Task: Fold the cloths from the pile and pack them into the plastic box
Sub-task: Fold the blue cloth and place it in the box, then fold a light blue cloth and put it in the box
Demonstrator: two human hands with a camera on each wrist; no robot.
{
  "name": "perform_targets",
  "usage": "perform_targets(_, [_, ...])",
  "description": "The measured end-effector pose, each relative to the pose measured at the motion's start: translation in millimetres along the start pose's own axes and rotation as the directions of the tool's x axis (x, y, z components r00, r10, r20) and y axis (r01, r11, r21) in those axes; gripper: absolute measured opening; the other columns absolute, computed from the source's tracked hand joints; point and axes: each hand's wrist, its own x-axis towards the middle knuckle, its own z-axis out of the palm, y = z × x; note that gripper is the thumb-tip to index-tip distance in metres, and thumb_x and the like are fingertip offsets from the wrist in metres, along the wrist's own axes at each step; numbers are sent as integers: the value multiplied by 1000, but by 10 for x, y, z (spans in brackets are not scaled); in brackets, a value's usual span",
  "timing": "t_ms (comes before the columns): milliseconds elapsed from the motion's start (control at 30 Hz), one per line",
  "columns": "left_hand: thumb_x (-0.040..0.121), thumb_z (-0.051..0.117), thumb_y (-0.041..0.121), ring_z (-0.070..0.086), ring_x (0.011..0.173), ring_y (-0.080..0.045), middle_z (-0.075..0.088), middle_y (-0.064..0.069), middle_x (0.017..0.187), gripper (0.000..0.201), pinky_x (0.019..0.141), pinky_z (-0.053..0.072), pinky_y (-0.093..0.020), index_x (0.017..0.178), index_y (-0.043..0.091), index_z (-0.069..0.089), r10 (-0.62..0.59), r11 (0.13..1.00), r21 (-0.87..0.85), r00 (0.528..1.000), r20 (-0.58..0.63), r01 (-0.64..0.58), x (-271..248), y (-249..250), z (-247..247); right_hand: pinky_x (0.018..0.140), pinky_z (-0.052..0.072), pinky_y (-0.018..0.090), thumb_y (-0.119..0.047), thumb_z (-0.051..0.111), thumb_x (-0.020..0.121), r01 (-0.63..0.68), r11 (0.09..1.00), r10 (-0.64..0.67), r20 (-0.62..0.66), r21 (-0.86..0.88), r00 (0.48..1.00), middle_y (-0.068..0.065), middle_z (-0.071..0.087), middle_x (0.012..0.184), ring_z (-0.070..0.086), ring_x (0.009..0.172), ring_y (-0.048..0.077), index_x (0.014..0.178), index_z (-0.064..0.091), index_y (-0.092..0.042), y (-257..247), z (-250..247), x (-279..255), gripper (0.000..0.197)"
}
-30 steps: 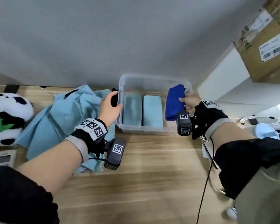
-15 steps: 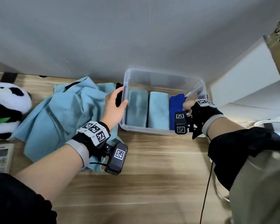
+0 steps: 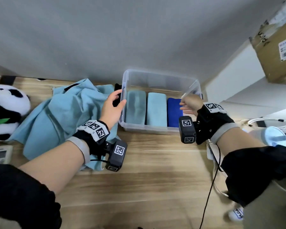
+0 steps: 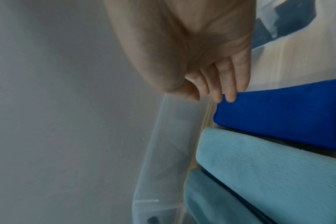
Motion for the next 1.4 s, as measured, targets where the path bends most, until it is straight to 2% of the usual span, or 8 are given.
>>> perform_targets(167, [90, 59, 15, 54, 98, -7, 60, 2, 105, 23, 87, 40, -8, 112, 9, 62, 27, 999, -32, 999, -39, -28, -219, -35, -230, 65, 45, 19, -13, 49, 95, 236, 966, -247, 117, 103, 962, -2, 62, 60, 59, 56, 6, 89, 58, -9, 9, 194, -726, 11])
perform_targets(300, [88, 59, 7, 60, 59, 3, 63, 1, 71, 14, 64, 47, -13, 76, 11, 61, -13, 1000, -18, 990, -140, 10, -382, -249, -540, 56, 47, 18, -16, 51, 95, 407, 913, -399, 246, 17, 884, -8, 37, 29, 48, 36, 1, 79, 61, 1, 161, 502, -1112, 26])
perform_targets(467, [90, 59, 13, 51, 37, 1, 57, 6, 44, 22, 43, 40, -6, 70, 5, 57, -86, 992, 70, 965, -248, 106, -626, -507, -891, 53, 47, 22, -24, 46, 98, 444, 891, -321, 562, -93, 762, -2, 32, 46, 35, 35, 5, 72, 60, -14, 356, 1022, -1436, 31])
perform_targets(667, [78, 68, 7, 60, 103, -32, 63, -23, 109, 32, 85, 42, -30, 108, -1, 61, -165, 905, 347, 954, -251, 247, -783, -723, -1099, 57, 43, 18, -18, 45, 96, 338, 923, -185, 561, -182, 807, 1, 59, 68, 55, 57, 11, 82, 59, -15, 580, 1524, -1511, 20])
perform_targets(767, [70, 77, 18, 54, 110, -35, 54, -23, 117, 49, 96, 43, -35, 114, 8, 58, -189, 838, 479, 962, -198, 263, -778, -780, -1110, 58, 42, 18, -19, 45, 95, 300, 934, -151, 546, -193, 824, -1, 61, 71, 56, 60, 10, 81, 59, -16, 663, 1638, -1537, 20])
perform_targets(1000, [85, 62, 21, 61, 96, -32, 67, -13, 100, 19, 85, 45, -34, 98, 7, 63, -106, 856, 469, 963, -249, 216, -811, -619, -1189, 60, 42, 19, -18, 44, 95, 284, 937, -141, 524, -203, 840, -2, 62, 71, 57, 62, 9, 77, 58, -19, 740, 1665, -1617, 23])
perform_targets(1167, [87, 62, 17, 52, 84, -17, 57, 1, 83, 10, 76, 43, -25, 92, 10, 57, 31, 968, 248, 967, -252, 33, -789, -151, -1259, 70, 46, 23, -19, 54, 93, 456, 874, -349, 438, -166, 828, 0, 63, 88, 59, 77, 13, 96, 59, -13, 655, 1665, -1679, 8])
perform_targets(1400, [88, 61, 11, 50, 56, 3, 55, 4, 70, 21, 60, 43, -11, 75, 22, 48, 141, 966, -198, 980, -140, -167, -956, 617, -1133, 110, 26, 26, -38, 78, 70, 820, 558, -786, 235, -128, 572, 1, 35, 144, 31, 134, 15, 143, 27, -21, 366, 1712, -2010, 90])
